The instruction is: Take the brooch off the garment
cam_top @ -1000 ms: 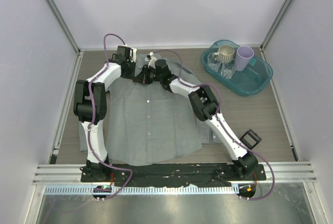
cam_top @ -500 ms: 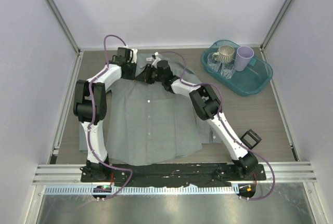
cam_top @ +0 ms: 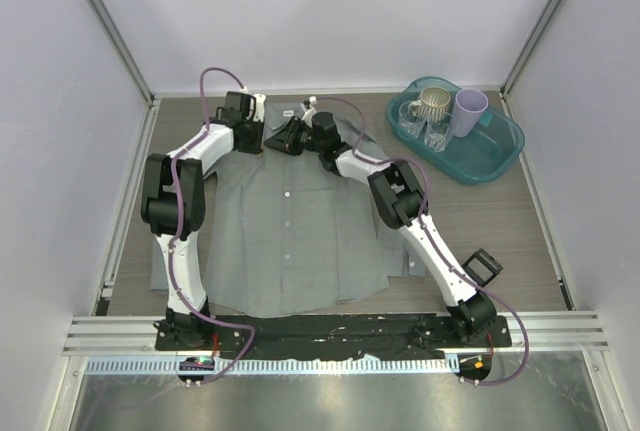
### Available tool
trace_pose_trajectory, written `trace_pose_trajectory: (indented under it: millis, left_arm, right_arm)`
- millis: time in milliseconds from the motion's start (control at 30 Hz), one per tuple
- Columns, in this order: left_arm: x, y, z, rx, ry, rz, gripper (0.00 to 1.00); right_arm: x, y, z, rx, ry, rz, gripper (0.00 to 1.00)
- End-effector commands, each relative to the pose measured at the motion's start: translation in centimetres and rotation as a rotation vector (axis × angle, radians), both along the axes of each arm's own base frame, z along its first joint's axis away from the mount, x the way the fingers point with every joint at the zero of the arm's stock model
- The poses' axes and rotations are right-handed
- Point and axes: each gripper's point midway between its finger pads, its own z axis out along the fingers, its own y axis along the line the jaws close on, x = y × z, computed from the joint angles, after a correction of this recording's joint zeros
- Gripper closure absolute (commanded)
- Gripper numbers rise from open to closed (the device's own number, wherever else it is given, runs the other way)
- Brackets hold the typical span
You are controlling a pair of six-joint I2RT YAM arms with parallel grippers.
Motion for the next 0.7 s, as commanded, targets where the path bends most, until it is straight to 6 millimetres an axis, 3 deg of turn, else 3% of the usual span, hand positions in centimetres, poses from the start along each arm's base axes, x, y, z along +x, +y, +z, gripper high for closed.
trace_pose_trajectory:
  millis: [0,400,667]
  left_arm:
    - [0.8,-0.9,2.7,-0.040,-0.066,-0.023,1.00]
    - [0.7,-1.1,2.6,-0.056,-0.052,-0.018,1.00]
    - [1.0,-2.5,3.2,-0.158,-0.014,0.014,1.00]
  right_arm:
    - [-1.2,2.0,2.4,0.042,-0.060,0.061,0.76]
    - [-1.7,2.7,1.9,0.029,-0.054,0.068,0.79]
    - [-2.8,3.9,1.2,-0.072,-0.099,0.065,0.80]
